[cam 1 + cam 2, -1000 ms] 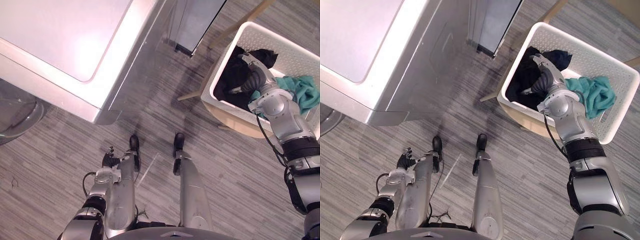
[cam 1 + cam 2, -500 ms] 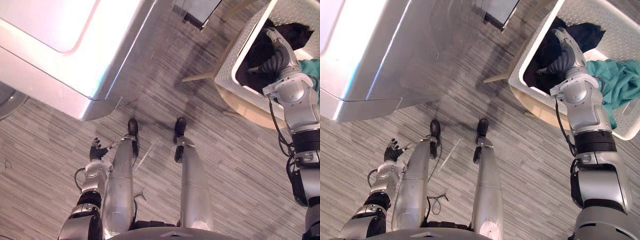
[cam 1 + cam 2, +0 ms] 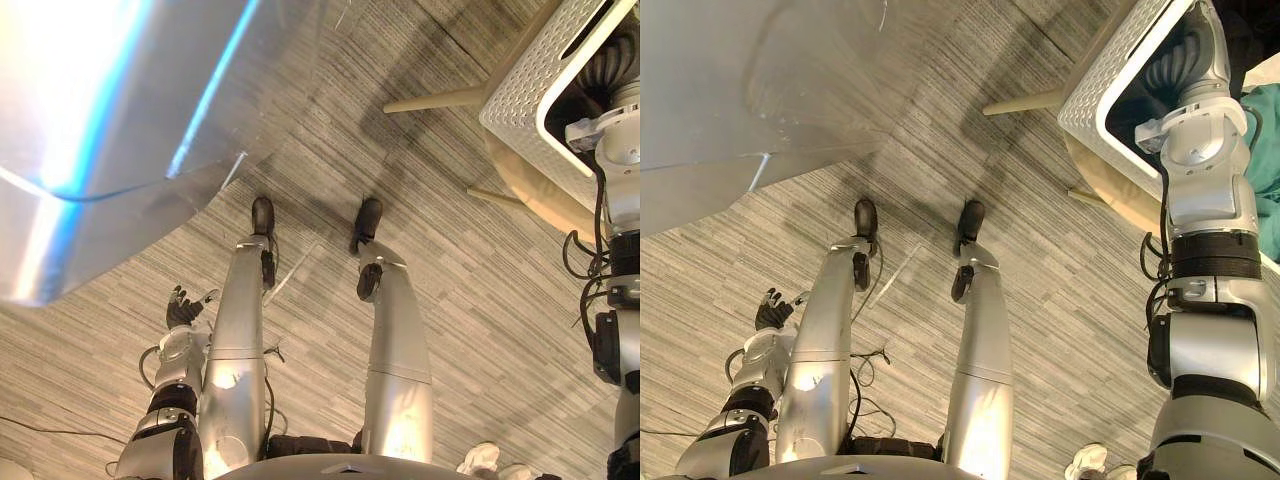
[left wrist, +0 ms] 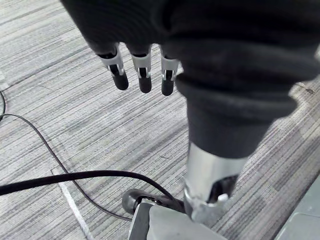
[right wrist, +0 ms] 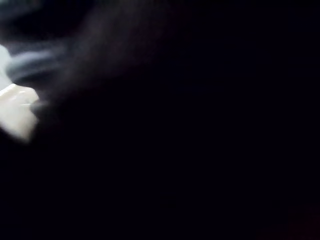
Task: Pick up the laundry basket with both hands and put the clothes into the washing machine.
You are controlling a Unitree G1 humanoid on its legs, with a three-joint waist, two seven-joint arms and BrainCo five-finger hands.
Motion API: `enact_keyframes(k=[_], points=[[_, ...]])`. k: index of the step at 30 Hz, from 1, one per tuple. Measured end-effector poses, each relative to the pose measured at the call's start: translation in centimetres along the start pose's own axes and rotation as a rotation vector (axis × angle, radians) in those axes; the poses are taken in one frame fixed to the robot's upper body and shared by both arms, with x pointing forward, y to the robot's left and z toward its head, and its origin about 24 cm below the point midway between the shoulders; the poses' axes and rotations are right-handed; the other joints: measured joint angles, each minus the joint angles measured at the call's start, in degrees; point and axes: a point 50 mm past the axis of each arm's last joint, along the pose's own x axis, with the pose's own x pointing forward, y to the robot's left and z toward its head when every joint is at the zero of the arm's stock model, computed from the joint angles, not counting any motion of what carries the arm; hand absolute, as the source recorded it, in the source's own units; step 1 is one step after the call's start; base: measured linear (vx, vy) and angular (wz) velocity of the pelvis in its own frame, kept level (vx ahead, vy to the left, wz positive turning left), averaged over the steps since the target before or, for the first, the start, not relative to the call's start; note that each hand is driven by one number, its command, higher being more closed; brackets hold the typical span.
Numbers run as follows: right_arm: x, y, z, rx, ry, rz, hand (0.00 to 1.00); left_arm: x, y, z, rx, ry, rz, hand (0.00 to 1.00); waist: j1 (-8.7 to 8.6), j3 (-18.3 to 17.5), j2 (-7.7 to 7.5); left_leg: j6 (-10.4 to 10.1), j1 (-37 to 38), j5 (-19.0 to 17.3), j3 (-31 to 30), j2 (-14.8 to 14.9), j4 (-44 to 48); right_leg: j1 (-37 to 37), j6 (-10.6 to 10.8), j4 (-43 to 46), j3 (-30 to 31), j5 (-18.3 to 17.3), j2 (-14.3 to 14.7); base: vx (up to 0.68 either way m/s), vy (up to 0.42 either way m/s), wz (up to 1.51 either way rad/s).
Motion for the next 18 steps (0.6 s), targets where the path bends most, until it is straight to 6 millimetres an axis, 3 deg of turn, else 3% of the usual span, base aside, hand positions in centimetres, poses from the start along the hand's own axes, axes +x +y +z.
enact_keyframes(k=[1, 9, 18], points=[[0.1, -0.1, 0.0, 0.005, -0.001, -0.003, 1.0, 0.0, 0.0, 0.0, 0.0, -0.001, 0.0, 0.0, -0.06, 0.0, 0.0, -0.02, -0.21, 0.01, -0.1, 0.0, 0.09, -0.15, -0.04, 0.11, -0.11, -0.03, -0.01, 0.01, -0.015, 0.04], [0.3, -1.4, -0.4, 0.076, 0.023, -0.077, 1.0, 0.0, 0.1, 0.1, -0.023, -0.002, 0.002, 0.0, 0.01, 0.01, -0.02, -0.64, -0.8, 0.27, -0.24, -0.06, 0.16, -1.24, -0.54, 1.36, -0.33, -0.74, -0.03, 0.01, -0.009, 0.01], [0.0, -1.3, -0.9, 0.124, 0.042, -0.096, 1.0, 0.0, 0.1, 0.1, -0.031, -0.003, 0.003, 0.0, 0.02, 0.01, -0.02, -1.08, -0.8, 0.46, -0.61, 0.1, 0.17, -1.41, -0.99, 2.21, -0.92, -1.41, -0.01, 0.01, -0.018, 0.02]])
